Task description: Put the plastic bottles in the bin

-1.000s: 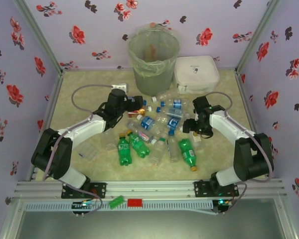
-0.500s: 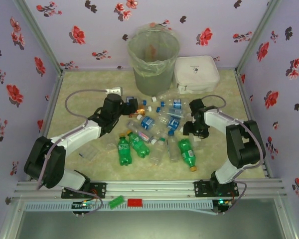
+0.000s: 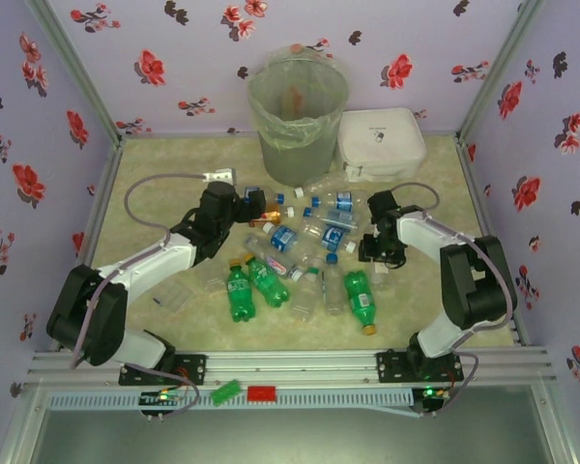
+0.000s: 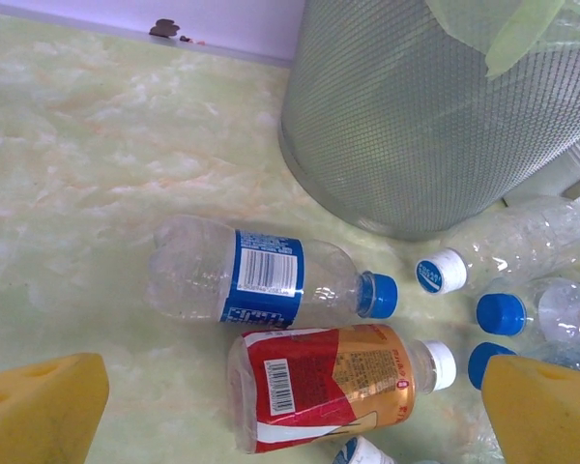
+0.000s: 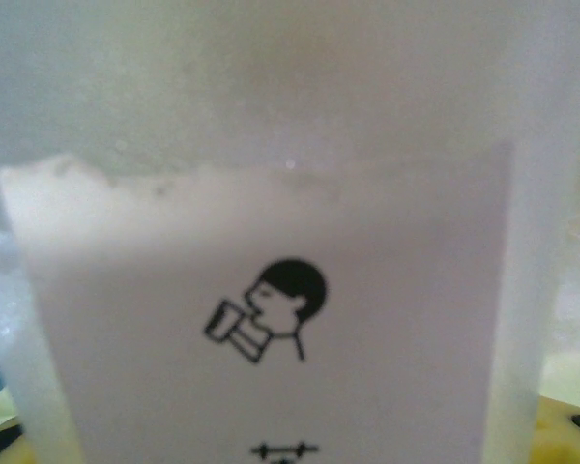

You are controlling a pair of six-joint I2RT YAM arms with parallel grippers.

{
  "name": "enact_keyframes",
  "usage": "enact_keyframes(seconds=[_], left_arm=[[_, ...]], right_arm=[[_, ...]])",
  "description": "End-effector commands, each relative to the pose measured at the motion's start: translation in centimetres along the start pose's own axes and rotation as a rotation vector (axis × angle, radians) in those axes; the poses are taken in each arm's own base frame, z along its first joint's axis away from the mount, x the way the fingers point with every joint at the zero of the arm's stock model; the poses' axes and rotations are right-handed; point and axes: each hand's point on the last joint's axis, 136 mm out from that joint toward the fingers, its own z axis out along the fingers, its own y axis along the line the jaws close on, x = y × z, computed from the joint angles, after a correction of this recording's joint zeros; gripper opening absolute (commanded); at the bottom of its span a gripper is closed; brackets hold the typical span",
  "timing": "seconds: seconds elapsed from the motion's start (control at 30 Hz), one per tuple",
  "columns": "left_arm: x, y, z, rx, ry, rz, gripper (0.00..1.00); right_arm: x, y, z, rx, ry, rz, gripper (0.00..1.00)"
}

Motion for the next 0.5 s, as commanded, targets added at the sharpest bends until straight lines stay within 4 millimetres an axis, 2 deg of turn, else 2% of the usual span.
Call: enact_keyframes(seconds=[0.0,0.1,0.2,0.27,0.47], left_arm=[[-2.8,1.4,-0.1,-0.037,-0.072,-0.017,1.0],[-4.4,2.6,-0.7,-0.057,-0.106,-0.027,1.0],[-5.4,3.9,-1.5,-0.074,-0.138,-0.047,1.0],[-5.6,4.8,-2.1,-0.085,-0.154,-0.065,1.0],[-4.1,7.8,-3.2,-0.116,-0.14,-0.134,1.0]], right_arm=[[-1.2,0.0,-2.8,0.013,-0.07,-0.018,0.4],[-2.4,0.3,-5.4,0.0,-0.138,-0.018,0.4],[-4.5,1.0,-9.1,-0.029,-0.25,-0.015,0.4],[-6.1,2.1,-11.7,-0.084,-0.325,-0.019,0.4],[-13.1,7.3,-22.0,-0.355,-0.635,0.007,0.39]])
